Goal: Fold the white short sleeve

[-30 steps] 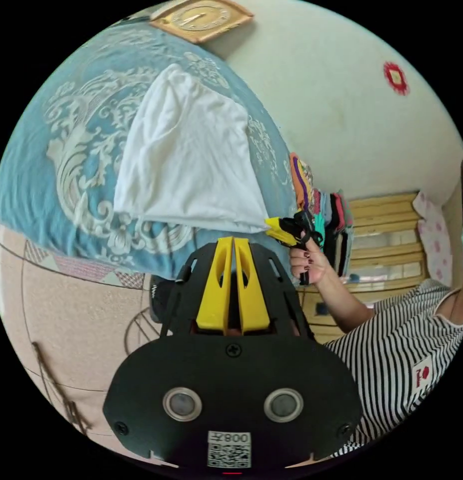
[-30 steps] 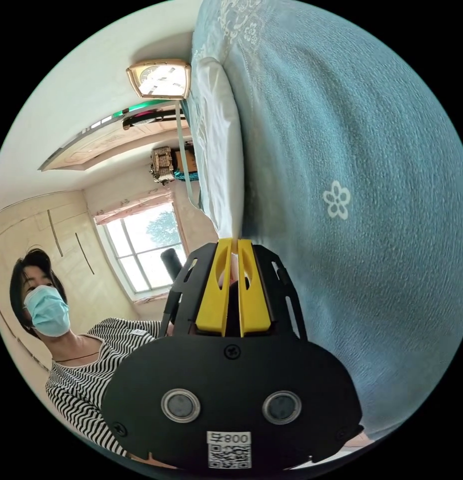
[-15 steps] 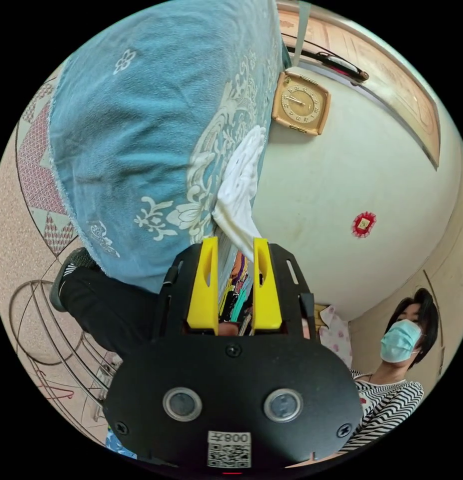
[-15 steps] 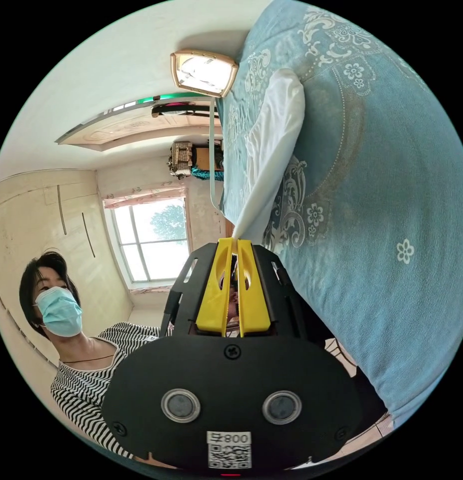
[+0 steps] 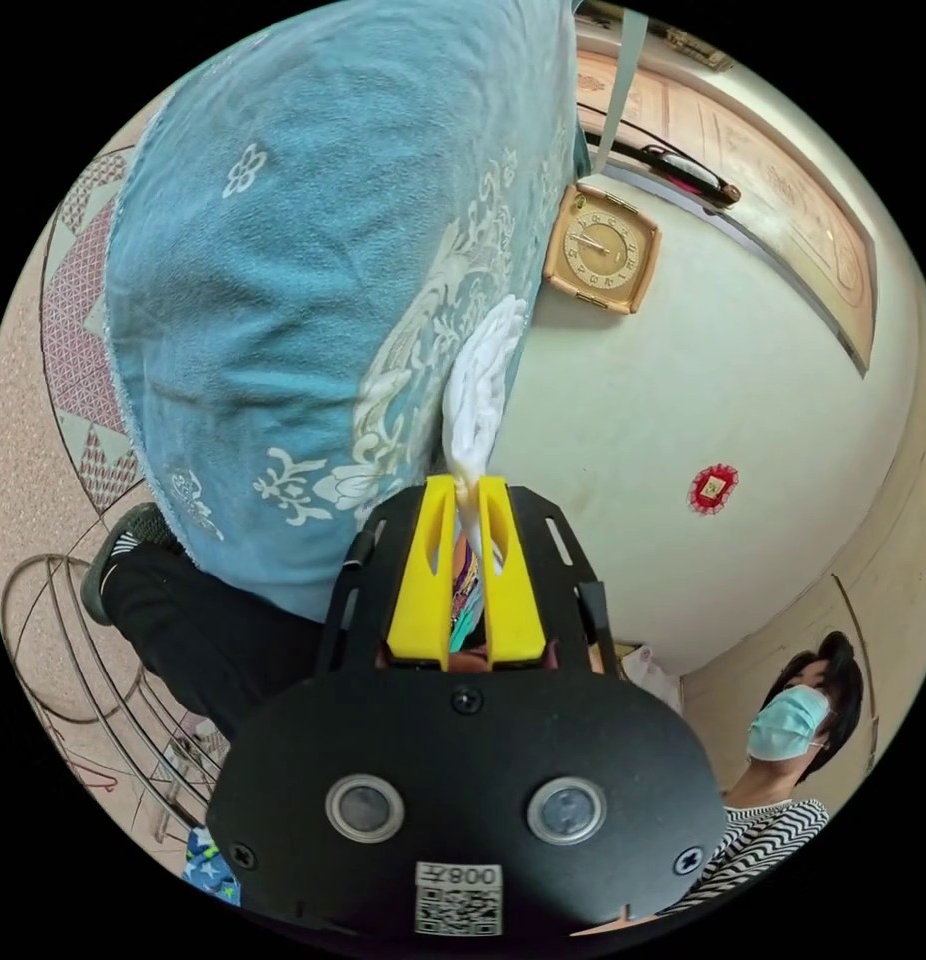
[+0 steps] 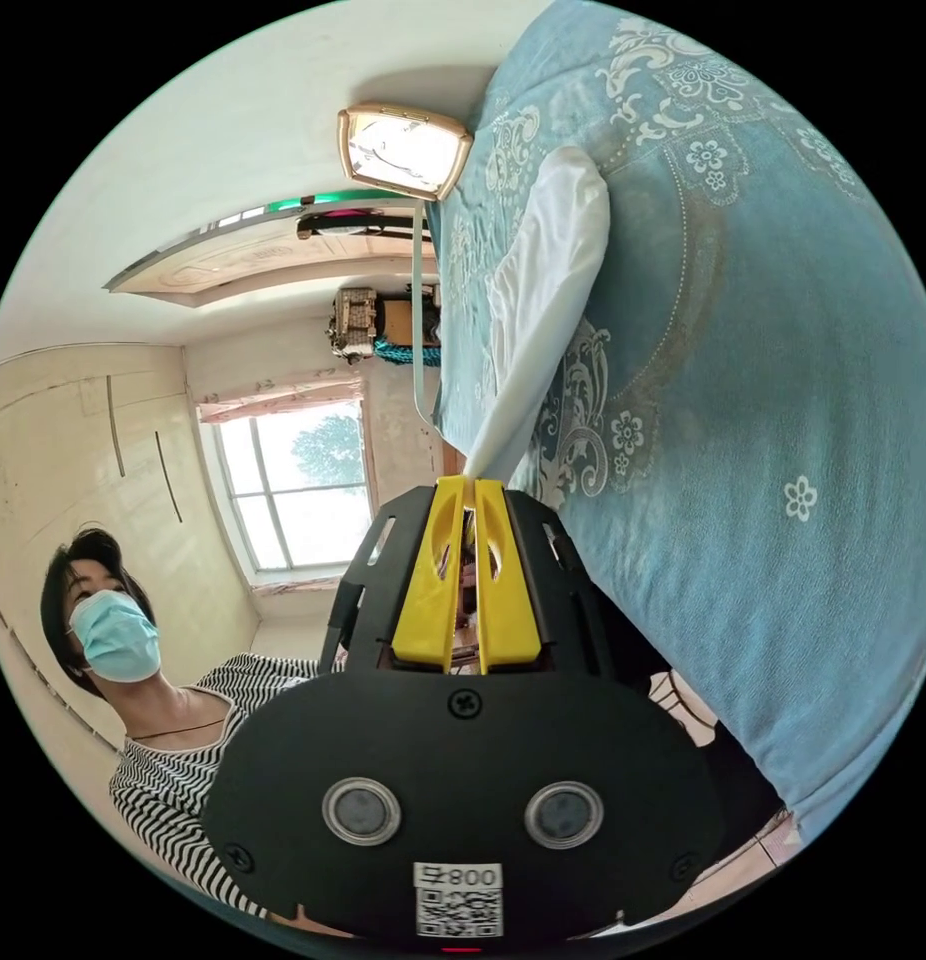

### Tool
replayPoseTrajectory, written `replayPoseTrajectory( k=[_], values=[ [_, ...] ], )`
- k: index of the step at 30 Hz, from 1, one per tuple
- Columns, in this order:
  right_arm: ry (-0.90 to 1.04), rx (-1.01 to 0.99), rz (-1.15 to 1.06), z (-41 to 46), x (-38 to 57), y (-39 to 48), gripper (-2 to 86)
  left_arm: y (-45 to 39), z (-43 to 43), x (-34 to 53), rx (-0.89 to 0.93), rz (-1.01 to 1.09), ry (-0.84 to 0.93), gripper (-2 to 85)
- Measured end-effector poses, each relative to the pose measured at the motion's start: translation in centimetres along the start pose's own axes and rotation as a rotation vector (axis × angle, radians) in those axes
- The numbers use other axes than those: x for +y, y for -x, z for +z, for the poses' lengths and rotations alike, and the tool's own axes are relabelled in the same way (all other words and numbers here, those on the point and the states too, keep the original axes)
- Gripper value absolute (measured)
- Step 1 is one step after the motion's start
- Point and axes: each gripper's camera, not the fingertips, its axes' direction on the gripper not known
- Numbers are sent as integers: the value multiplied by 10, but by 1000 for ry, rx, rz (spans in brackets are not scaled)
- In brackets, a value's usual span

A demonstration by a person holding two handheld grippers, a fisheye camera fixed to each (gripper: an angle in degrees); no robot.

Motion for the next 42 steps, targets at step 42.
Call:
replayPoseTrajectory(
  k=[42],
  values=[
    [-482,-120,-409,-72,501,508,13,143,218,264,311,498,655,31]
  ],
)
